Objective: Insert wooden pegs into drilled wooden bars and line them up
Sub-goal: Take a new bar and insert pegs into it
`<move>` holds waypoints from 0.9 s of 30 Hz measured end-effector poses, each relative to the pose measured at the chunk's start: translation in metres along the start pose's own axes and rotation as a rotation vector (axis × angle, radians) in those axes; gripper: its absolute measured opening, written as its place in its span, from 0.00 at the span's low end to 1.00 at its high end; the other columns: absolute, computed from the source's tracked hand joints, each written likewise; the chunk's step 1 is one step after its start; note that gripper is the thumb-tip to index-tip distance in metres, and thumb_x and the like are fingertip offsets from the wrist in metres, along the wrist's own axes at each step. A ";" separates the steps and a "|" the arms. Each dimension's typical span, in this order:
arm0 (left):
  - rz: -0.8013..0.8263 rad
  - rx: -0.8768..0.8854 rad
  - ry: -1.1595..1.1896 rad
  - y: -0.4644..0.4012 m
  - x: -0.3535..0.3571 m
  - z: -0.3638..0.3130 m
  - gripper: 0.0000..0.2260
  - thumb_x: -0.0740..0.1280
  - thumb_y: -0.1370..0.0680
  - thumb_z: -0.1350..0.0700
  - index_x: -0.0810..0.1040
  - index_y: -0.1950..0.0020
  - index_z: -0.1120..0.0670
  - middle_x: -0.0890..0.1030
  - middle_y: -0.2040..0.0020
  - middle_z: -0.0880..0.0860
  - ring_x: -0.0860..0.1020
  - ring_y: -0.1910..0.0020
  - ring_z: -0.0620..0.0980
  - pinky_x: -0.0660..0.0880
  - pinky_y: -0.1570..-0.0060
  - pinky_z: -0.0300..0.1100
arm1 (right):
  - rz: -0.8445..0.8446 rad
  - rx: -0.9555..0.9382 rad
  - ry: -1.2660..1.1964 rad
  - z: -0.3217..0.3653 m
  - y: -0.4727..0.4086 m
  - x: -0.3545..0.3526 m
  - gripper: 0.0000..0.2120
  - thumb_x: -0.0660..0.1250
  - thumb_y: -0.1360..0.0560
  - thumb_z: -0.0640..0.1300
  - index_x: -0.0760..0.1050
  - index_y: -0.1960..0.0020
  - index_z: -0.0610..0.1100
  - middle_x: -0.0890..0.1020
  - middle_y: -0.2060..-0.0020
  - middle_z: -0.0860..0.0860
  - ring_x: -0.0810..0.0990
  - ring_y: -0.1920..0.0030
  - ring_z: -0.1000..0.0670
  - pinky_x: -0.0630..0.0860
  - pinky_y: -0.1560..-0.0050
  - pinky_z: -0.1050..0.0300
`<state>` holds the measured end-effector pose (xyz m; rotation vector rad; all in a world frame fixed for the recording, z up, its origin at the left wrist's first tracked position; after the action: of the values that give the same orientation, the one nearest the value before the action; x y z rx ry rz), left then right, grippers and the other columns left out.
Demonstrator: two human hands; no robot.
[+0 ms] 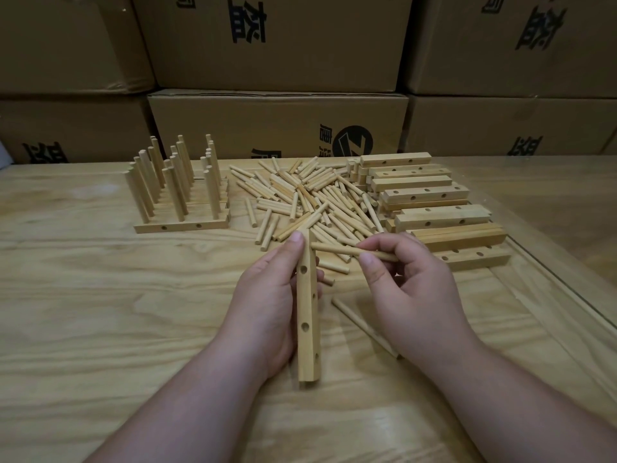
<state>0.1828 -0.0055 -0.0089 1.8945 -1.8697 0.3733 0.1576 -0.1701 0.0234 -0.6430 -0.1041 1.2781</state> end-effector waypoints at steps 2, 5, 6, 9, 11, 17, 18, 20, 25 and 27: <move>-0.016 0.000 -0.007 0.000 -0.002 0.000 0.12 0.73 0.27 0.44 0.86 0.62 0.51 0.81 0.66 0.56 0.78 0.69 0.49 0.78 0.66 0.41 | 0.020 -0.023 0.006 0.003 0.001 0.000 0.08 0.71 0.23 0.39 0.80 0.50 0.51 0.80 0.55 0.56 0.79 0.57 0.57 0.72 0.58 0.71; -0.019 -0.004 -0.009 -0.001 -0.003 0.000 0.11 0.73 0.25 0.46 0.86 0.59 0.53 0.80 0.66 0.55 0.78 0.69 0.49 0.79 0.66 0.41 | 0.035 -0.005 -0.063 0.004 0.001 0.000 0.06 0.72 0.24 0.40 0.82 0.51 0.50 0.81 0.58 0.55 0.79 0.59 0.58 0.71 0.59 0.72; -0.013 -0.005 -0.014 -0.001 -0.003 -0.001 0.11 0.74 0.25 0.46 0.86 0.59 0.53 0.80 0.66 0.55 0.77 0.69 0.48 0.78 0.65 0.41 | 0.032 0.019 -0.112 0.003 0.001 -0.001 0.05 0.73 0.25 0.40 0.83 0.52 0.50 0.82 0.61 0.56 0.79 0.62 0.59 0.71 0.61 0.72; 0.015 -0.012 -0.049 -0.001 -0.003 -0.001 0.11 0.75 0.27 0.46 0.85 0.61 0.53 0.79 0.66 0.55 0.77 0.69 0.48 0.77 0.65 0.41 | 0.017 0.060 -0.180 0.001 0.001 -0.003 0.03 0.72 0.25 0.43 0.83 0.54 0.50 0.81 0.69 0.60 0.77 0.70 0.61 0.69 0.68 0.72; 0.036 -0.012 -0.065 -0.001 -0.002 -0.001 0.12 0.75 0.29 0.45 0.83 0.60 0.53 0.79 0.66 0.54 0.77 0.69 0.48 0.77 0.65 0.40 | 0.008 0.065 -0.169 0.000 0.000 -0.004 0.03 0.72 0.25 0.44 0.83 0.54 0.51 0.81 0.70 0.61 0.77 0.70 0.61 0.69 0.69 0.73; 0.049 -0.008 -0.098 -0.001 -0.002 -0.001 0.13 0.75 0.31 0.43 0.81 0.60 0.52 0.79 0.66 0.54 0.75 0.70 0.48 0.76 0.68 0.38 | 0.022 0.095 -0.154 -0.002 -0.001 -0.002 0.03 0.71 0.24 0.44 0.83 0.54 0.51 0.79 0.73 0.61 0.75 0.72 0.61 0.68 0.71 0.73; 0.050 -0.005 -0.107 -0.002 -0.002 -0.001 0.13 0.75 0.31 0.43 0.81 0.60 0.52 0.79 0.66 0.54 0.75 0.70 0.48 0.75 0.69 0.38 | 0.020 0.087 -0.143 -0.001 0.000 -0.003 0.03 0.71 0.24 0.44 0.83 0.54 0.52 0.81 0.71 0.60 0.76 0.71 0.61 0.69 0.70 0.72; 0.053 0.002 -0.118 -0.002 -0.003 -0.001 0.13 0.75 0.31 0.42 0.82 0.62 0.51 0.79 0.66 0.54 0.75 0.70 0.48 0.75 0.69 0.38 | 0.018 0.069 -0.127 0.002 0.000 -0.003 0.03 0.71 0.24 0.44 0.83 0.54 0.52 0.83 0.68 0.59 0.78 0.69 0.61 0.70 0.68 0.72; 0.047 0.024 -0.137 -0.002 -0.004 -0.001 0.13 0.74 0.29 0.42 0.82 0.64 0.50 0.79 0.66 0.54 0.75 0.70 0.48 0.74 0.68 0.40 | 0.035 0.060 -0.126 0.002 0.000 -0.002 0.03 0.71 0.23 0.43 0.83 0.52 0.49 0.79 0.72 0.61 0.74 0.73 0.61 0.67 0.70 0.73; 0.041 0.026 -0.143 -0.002 -0.004 -0.001 0.13 0.74 0.28 0.42 0.83 0.65 0.50 0.78 0.66 0.53 0.75 0.70 0.48 0.73 0.67 0.40 | 0.039 0.059 -0.117 0.003 0.000 -0.001 0.03 0.71 0.23 0.45 0.83 0.52 0.51 0.80 0.72 0.58 0.74 0.73 0.60 0.68 0.71 0.72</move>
<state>0.1847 -0.0019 -0.0105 1.9488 -2.0067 0.2831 0.1561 -0.1703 0.0261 -0.5217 -0.1502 1.3518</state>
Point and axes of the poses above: each hand's wrist, its own y-axis away from the middle knuckle, its own x-axis out of the palm, z = x × y, the point moved 6 cm from there along -y, towards the middle knuckle
